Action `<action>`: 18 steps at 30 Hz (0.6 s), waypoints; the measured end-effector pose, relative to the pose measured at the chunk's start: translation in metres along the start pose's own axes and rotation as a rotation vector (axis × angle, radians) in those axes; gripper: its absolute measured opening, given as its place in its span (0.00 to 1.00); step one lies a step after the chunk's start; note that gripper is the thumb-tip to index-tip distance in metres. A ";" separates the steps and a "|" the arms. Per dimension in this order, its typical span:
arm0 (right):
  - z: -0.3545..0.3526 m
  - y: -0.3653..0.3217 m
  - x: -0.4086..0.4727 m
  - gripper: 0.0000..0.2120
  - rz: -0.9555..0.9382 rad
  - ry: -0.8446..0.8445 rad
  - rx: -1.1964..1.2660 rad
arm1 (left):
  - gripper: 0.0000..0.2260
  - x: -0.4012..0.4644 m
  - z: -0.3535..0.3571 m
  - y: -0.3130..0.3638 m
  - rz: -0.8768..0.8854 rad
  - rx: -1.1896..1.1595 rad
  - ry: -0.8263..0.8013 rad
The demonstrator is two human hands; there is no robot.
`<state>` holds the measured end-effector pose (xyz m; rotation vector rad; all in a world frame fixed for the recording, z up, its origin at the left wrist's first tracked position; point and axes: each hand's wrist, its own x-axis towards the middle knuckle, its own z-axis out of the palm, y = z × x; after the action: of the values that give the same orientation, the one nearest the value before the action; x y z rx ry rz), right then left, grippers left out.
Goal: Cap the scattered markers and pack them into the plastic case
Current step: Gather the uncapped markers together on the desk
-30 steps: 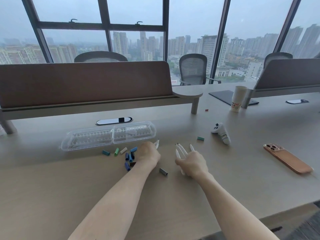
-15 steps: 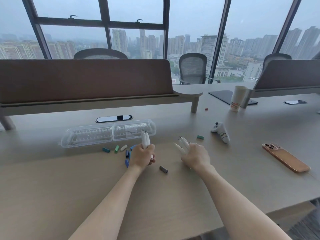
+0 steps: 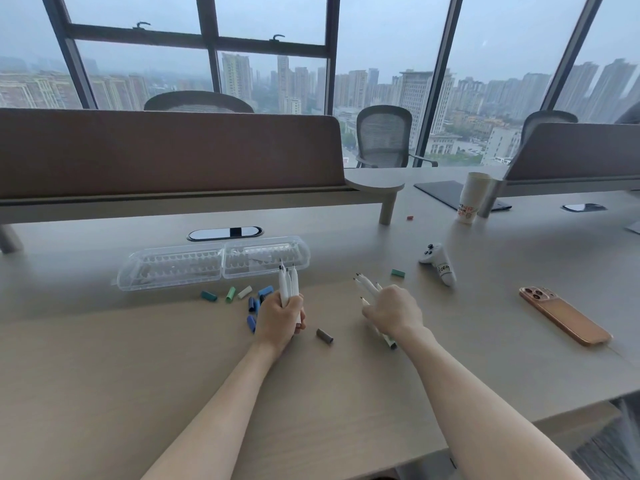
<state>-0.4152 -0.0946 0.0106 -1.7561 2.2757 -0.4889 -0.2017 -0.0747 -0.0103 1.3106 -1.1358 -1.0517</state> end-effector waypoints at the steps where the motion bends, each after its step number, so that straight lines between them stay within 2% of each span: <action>1: -0.001 0.001 0.000 0.16 -0.009 0.026 0.005 | 0.08 0.000 0.000 0.000 0.000 0.003 -0.001; 5: -0.005 0.005 0.007 0.13 -0.015 0.122 0.014 | 0.07 -0.001 0.001 -0.002 0.008 0.008 0.002; 8: -0.001 0.005 0.016 0.17 0.021 0.083 -0.053 | 0.07 -0.001 0.002 -0.004 0.025 0.044 -0.004; 11: 0.008 0.004 0.020 0.17 0.031 0.020 -0.130 | 0.07 -0.002 0.001 -0.004 0.027 0.054 -0.007; 18: 0.012 -0.004 0.015 0.13 -0.026 0.075 -0.206 | 0.06 -0.007 0.000 -0.002 0.009 0.009 0.010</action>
<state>-0.4116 -0.1116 0.0016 -1.8939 2.4337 -0.3406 -0.2025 -0.0679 -0.0124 1.3146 -1.1393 -1.0337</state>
